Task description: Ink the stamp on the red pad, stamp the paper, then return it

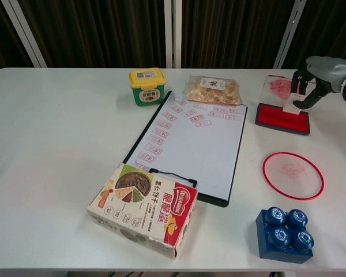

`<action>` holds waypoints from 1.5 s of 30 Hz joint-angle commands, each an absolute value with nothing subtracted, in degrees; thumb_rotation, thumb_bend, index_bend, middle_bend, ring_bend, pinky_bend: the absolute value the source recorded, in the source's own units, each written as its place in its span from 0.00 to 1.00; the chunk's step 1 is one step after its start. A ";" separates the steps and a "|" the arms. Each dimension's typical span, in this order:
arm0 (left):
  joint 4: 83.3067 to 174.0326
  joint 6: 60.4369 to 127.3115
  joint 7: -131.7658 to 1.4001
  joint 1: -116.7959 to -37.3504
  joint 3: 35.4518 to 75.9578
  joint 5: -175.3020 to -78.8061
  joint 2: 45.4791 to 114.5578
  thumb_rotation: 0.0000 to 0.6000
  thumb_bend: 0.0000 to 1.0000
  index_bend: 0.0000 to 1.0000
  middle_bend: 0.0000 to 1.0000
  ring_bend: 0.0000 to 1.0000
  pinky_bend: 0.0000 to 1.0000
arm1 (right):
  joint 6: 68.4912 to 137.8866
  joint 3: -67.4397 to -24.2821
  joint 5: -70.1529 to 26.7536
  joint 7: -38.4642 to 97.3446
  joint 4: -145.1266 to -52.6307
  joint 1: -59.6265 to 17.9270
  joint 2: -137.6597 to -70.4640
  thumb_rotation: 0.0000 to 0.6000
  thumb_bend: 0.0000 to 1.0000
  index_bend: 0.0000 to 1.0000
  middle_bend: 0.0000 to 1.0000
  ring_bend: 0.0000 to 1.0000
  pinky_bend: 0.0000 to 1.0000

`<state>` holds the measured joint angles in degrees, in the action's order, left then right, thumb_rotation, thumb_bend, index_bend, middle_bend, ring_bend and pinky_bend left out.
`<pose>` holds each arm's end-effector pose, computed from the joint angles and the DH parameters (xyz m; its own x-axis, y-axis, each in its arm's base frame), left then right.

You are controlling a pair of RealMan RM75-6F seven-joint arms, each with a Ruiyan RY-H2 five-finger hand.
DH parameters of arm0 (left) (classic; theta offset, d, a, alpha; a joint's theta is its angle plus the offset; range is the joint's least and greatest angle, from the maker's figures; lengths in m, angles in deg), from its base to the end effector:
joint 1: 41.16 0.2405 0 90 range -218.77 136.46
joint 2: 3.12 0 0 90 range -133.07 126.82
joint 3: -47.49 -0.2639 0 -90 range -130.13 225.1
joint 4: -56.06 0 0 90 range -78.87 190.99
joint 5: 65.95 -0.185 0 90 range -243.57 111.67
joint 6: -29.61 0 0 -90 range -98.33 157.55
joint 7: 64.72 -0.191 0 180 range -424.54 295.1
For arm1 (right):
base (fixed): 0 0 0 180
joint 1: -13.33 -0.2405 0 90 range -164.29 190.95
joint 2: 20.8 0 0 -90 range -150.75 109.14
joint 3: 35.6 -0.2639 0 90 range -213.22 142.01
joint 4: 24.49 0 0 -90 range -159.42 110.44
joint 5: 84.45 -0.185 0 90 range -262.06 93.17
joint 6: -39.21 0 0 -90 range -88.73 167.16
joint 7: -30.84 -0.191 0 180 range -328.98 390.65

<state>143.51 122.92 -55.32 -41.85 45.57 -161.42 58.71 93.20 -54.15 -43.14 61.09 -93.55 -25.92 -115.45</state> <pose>-0.3066 0.1876 0.2007 0.3590 -0.0122 0.9333 0.9271 -0.1106 -0.3581 -0.2486 -0.4250 0.0109 0.3965 -0.2744 0.8760 -0.8951 0.0965 0.4354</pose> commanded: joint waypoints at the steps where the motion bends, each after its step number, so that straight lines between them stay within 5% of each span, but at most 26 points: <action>1: 143.62 122.79 -55.42 -41.89 45.56 -161.36 58.61 1.00 0.00 0.10 0.09 0.07 0.16 | 92.60 -53.82 -43.83 61.32 -92.58 -26.55 -115.99 1.00 0.49 0.89 0.77 0.97 1.00; 34: 143.42 123.24 -55.14 -41.66 45.73 -161.10 58.64 1.00 0.00 0.10 0.09 0.07 0.16 | 92.85 -51.27 -42.40 60.15 -86.44 -27.29 -119.53 1.00 0.54 0.94 0.82 0.98 1.00; 45: 143.14 123.76 -54.71 -41.46 45.93 -161.03 58.72 1.00 0.00 0.10 0.09 0.07 0.16 | 102.36 -53.79 -34.20 55.41 -102.54 -24.54 -111.79 1.00 0.53 0.94 0.82 0.98 1.00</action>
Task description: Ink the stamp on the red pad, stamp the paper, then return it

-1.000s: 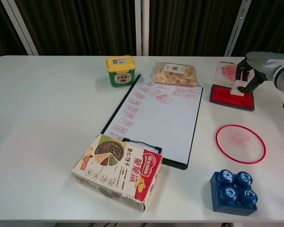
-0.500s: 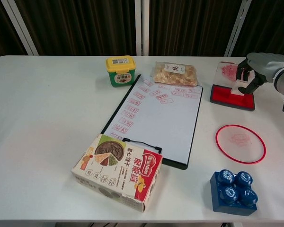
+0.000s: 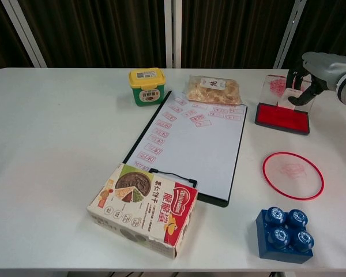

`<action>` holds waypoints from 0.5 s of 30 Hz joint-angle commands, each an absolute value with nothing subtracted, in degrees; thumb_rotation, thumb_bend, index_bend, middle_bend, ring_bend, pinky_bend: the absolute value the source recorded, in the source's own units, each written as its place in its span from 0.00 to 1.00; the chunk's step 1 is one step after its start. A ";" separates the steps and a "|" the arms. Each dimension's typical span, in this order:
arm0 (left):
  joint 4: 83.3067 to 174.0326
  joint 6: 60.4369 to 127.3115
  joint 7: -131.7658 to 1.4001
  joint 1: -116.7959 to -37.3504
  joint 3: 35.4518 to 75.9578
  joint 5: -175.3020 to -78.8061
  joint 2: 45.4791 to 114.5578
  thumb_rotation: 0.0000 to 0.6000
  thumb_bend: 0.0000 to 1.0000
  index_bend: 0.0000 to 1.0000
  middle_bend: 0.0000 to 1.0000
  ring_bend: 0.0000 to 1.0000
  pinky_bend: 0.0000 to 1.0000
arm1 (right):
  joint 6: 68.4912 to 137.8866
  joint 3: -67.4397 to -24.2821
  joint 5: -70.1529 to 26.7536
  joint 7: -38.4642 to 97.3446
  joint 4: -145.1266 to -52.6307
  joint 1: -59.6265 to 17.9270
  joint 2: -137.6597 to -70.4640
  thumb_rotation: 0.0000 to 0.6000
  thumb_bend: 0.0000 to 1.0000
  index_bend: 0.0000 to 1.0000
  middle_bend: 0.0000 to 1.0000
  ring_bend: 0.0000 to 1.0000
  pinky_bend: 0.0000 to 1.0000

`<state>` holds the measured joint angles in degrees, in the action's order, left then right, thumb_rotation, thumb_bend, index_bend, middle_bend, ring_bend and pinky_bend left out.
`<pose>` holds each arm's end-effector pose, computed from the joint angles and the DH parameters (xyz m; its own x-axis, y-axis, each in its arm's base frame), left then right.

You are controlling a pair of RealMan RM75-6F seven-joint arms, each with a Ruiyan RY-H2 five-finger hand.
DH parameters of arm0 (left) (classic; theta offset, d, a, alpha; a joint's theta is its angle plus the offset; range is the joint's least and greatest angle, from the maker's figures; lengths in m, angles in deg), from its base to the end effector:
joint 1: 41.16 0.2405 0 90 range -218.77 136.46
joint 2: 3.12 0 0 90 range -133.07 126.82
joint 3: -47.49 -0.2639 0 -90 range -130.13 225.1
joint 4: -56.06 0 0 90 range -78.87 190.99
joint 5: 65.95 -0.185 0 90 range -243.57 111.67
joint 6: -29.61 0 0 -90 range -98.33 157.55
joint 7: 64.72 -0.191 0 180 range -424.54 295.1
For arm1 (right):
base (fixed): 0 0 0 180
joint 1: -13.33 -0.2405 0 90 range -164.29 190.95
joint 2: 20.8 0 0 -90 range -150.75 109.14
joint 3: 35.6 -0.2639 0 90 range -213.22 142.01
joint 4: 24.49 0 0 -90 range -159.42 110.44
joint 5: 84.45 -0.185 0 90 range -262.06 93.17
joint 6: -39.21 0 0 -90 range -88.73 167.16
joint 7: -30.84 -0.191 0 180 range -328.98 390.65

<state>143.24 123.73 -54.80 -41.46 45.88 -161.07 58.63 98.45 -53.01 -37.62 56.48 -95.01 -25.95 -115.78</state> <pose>-0.3078 0.1865 0.2053 0.3551 -0.0291 0.9344 0.9289 -0.1016 -0.3562 -0.2298 -0.4241 0.0182 0.3834 -0.1836 0.9051 -0.9157 0.0522 0.3985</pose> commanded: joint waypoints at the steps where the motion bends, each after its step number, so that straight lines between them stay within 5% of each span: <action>1: 143.01 123.65 -54.57 -41.48 45.95 -160.93 58.84 1.00 0.00 0.10 0.09 0.07 0.16 | 103.28 -53.58 -33.36 56.10 -105.40 -24.31 -110.69 1.00 0.53 0.94 0.82 0.98 1.00; 7: 142.93 124.14 -54.51 -41.45 45.78 -161.74 59.23 1.00 0.00 0.10 0.09 0.07 0.16 | 104.99 -52.95 -34.46 62.25 -112.55 -25.65 -110.53 1.00 0.53 0.94 0.82 0.98 1.00; 15: 142.65 125.18 -53.85 -40.66 45.55 -161.70 58.64 1.00 0.00 0.10 0.09 0.07 0.16 | 104.54 -53.53 -40.46 68.38 -106.98 -29.92 -117.80 1.00 0.53 0.94 0.82 0.98 1.00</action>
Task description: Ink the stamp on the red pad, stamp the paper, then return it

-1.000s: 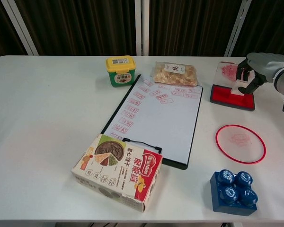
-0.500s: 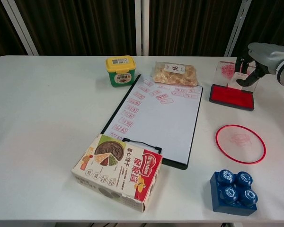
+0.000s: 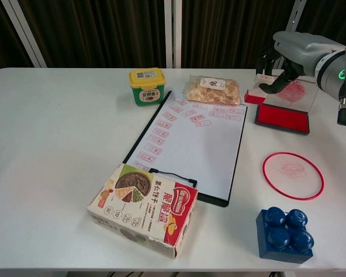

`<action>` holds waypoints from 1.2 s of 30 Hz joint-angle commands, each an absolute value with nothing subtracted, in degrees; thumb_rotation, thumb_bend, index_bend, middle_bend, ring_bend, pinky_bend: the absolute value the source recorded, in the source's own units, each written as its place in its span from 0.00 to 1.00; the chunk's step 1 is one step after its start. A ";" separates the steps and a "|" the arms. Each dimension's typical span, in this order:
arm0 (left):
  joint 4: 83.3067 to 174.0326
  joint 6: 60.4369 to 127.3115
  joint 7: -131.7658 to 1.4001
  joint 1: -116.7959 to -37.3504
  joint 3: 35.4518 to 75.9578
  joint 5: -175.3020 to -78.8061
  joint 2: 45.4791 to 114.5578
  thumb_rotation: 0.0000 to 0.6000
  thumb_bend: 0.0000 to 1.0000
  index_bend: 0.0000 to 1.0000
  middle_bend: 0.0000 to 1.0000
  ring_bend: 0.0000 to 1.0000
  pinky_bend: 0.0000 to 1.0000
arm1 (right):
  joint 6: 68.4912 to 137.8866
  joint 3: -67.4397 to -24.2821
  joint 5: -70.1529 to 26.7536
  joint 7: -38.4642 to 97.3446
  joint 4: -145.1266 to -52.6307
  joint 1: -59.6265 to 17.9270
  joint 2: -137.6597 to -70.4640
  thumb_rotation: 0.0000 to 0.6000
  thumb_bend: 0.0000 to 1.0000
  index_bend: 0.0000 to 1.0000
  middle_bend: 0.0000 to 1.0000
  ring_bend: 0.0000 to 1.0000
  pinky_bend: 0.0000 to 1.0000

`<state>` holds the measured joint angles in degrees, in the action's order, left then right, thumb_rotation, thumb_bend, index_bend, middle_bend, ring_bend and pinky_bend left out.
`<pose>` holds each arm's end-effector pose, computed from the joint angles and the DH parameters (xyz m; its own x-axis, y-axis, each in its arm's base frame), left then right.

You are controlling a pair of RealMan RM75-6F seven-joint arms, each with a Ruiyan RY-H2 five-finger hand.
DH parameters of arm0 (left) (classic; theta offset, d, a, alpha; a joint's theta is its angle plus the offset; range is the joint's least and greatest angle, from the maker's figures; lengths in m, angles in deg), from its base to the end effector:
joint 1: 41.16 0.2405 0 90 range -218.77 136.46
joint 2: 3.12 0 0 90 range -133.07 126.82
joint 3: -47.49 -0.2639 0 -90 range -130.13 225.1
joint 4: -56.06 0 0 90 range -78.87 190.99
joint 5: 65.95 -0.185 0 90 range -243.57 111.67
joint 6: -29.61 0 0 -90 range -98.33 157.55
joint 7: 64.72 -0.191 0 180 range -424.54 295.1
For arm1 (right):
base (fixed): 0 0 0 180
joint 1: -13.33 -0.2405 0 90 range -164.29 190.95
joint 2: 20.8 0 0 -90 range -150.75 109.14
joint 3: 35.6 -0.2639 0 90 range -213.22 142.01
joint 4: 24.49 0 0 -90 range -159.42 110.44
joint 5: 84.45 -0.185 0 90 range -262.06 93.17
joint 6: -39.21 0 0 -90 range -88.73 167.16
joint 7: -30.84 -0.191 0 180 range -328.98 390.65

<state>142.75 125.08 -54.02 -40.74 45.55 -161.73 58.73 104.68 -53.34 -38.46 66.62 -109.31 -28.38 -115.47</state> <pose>-0.3077 0.1811 0.2072 0.3461 -0.0385 0.9374 0.9315 -0.1053 -0.3482 -0.1609 -0.4059 0.0057 0.3995 -0.1781 0.8992 -0.9167 -0.0767 0.3921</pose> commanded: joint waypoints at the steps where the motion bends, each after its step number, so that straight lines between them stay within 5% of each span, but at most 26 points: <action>1: 142.57 125.21 -53.68 -40.64 45.58 -161.66 58.58 1.00 0.00 0.10 0.09 0.07 0.16 | 104.37 -53.56 -41.06 68.74 -105.94 -30.33 -118.67 1.00 0.53 0.94 0.81 0.98 1.00; 36: 139.94 124.63 -50.65 -40.64 45.61 -160.96 58.73 1.00 0.00 0.10 0.09 0.07 0.16 | 104.04 -57.79 -48.34 69.61 -94.97 -34.76 -129.66 1.00 0.53 0.93 0.80 0.98 1.00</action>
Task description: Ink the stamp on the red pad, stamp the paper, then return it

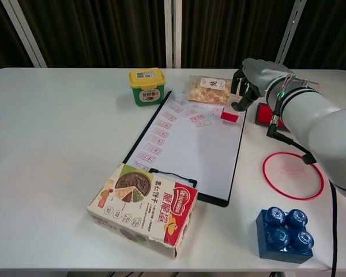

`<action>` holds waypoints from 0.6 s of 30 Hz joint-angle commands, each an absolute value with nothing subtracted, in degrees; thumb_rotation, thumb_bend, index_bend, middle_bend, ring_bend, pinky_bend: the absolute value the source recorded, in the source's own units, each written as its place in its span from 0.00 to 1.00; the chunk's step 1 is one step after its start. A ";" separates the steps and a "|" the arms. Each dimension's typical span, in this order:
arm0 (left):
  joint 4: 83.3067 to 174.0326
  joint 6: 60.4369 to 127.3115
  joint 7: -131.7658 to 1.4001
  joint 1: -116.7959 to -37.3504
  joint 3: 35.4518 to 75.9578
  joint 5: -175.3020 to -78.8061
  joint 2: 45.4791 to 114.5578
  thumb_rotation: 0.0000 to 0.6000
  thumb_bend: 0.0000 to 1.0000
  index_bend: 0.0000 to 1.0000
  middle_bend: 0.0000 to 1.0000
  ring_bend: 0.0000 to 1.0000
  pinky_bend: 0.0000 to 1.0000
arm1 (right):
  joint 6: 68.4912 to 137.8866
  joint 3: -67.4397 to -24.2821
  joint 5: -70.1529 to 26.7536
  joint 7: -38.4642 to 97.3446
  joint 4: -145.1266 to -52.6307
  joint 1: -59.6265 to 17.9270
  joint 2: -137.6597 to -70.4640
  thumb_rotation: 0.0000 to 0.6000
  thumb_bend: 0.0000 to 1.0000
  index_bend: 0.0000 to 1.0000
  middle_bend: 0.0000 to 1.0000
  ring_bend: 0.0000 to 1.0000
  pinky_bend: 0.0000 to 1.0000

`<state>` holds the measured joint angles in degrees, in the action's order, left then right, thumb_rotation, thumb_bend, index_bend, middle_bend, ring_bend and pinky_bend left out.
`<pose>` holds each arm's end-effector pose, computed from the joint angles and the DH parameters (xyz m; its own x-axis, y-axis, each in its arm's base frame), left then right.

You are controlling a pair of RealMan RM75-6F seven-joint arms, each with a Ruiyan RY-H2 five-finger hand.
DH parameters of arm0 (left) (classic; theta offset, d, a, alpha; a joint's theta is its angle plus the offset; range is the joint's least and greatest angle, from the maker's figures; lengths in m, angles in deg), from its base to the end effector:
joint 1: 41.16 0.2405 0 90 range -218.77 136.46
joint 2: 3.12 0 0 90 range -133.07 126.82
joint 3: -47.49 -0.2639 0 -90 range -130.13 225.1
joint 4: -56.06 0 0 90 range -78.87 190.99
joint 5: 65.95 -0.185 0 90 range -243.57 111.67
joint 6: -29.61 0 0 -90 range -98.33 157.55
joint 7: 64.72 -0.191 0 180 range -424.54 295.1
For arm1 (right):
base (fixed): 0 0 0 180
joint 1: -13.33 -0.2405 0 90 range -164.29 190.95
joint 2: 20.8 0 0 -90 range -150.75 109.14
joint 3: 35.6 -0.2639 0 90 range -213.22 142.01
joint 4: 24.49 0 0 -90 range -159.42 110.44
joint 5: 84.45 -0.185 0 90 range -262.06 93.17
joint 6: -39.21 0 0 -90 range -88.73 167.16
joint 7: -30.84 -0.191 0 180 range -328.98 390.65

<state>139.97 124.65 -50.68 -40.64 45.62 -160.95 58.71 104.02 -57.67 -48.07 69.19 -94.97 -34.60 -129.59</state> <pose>-0.3182 0.1810 0.2113 0.3391 -0.0284 0.9403 0.9357 -0.0927 -0.3403 -0.1469 -0.4192 -0.0583 0.3286 -0.2442 0.9124 -0.9362 0.0431 0.3488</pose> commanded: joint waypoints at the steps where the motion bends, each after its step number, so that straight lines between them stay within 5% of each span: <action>1: 139.91 124.61 -50.64 -40.64 45.61 -160.96 58.75 1.00 0.00 0.10 0.09 0.07 0.16 | 104.06 -57.83 -48.47 69.86 -94.95 -34.85 -129.71 1.00 0.53 0.93 0.80 0.98 1.00; 18: 139.15 124.50 -49.89 -40.59 45.64 -160.72 59.07 1.00 0.00 0.10 0.09 0.07 0.16 | 103.40 -58.37 -50.75 72.49 -92.62 -36.12 -131.44 1.00 0.53 0.93 0.80 0.98 1.00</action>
